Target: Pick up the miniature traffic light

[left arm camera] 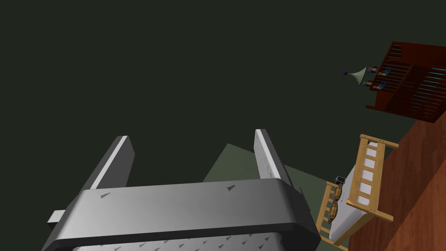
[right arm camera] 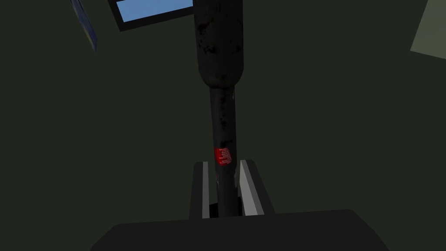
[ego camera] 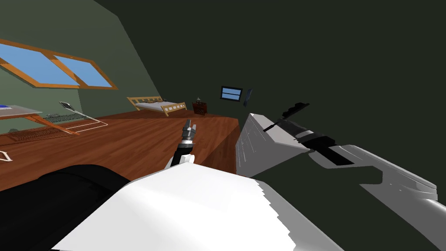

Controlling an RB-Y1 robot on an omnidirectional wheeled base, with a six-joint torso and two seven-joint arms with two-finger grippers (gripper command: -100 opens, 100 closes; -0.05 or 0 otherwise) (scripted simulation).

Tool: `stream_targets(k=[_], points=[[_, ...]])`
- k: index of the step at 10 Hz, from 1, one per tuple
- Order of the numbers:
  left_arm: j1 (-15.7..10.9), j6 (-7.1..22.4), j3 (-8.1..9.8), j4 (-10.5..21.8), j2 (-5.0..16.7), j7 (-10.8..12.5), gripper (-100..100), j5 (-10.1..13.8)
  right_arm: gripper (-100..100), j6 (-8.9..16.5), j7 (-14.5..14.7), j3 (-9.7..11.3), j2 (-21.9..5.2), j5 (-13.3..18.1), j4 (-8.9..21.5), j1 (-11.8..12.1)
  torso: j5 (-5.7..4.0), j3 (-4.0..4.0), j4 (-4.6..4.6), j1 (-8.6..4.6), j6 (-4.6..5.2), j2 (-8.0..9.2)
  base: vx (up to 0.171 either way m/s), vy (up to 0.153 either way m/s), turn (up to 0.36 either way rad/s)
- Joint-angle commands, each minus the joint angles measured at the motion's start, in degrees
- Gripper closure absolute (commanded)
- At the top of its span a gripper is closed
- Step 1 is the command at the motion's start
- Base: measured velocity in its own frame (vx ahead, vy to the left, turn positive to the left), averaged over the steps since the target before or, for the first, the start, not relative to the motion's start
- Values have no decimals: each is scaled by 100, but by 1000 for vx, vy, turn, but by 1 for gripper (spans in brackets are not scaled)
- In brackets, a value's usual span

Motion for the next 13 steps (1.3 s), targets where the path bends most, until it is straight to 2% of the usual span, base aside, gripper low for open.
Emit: stream_targets(k=[1,2,3,5,6,7,8,9,11,12,13], points=[[0,0,0,0,0,0,0,0,100,16,5,-101,11,2,-43,286,0,0,0,0,0,0,-14,8,3],[0,0,0,0,0,0,0,0,100,16,5,-101,11,2,-43,340,-2,7,2,-4,3,13,-14,1,-4],[0,0,0,0,0,0,0,0,100,-167,89,-412,274,-99,-306,572,-9,7,-3,-10,7,18,121,-7,-102],[2,0,1,0,0,0,0,0,100,-167,89,-750,278,-99,-549,917,-11,-24,-15,-15,4,-35,118,0,-35],[1,0,0,0,0,0,0,0,100,-167,89,-906,278,-99,-557,1147,-10,-17,-14,-11,0,-22,5,1,20],[0,0,0,0,0,0,0,0,100,-167,89,-906,278,-99,-557,1302,-11,-7,-10,-15,3,-3,-17,-1,5],[0,0,0,0,0,0,0,0,100,-350,172,-1172,545,-199,-850,1482,-15,0,-9,-19,7,10,93,-15,-113],[2,0,1,0,1,0,0,0,100,-350,172,-1292,545,-199,-1009,1631,-10,-6,-5,-20,10,-11,145,-3,-72],[1,0,0,0,0,0,0,0,100,-350,172,-1631,545,-199,-1072,1972,-6,-16,-12,-7,-1,-21,50,11,17],[0,0,0,0,0,0,0,0,100,-350,172,-1712,545,-199,-1072,2167,-7,-6,-8,-9,3,-4,-8,4,-2],[0,0,0,0,0,0,0,0,100,-350,172,-1712,545,-199,-1072,2265,-11,2,-6,-15,6,11,-14,1,-6]])
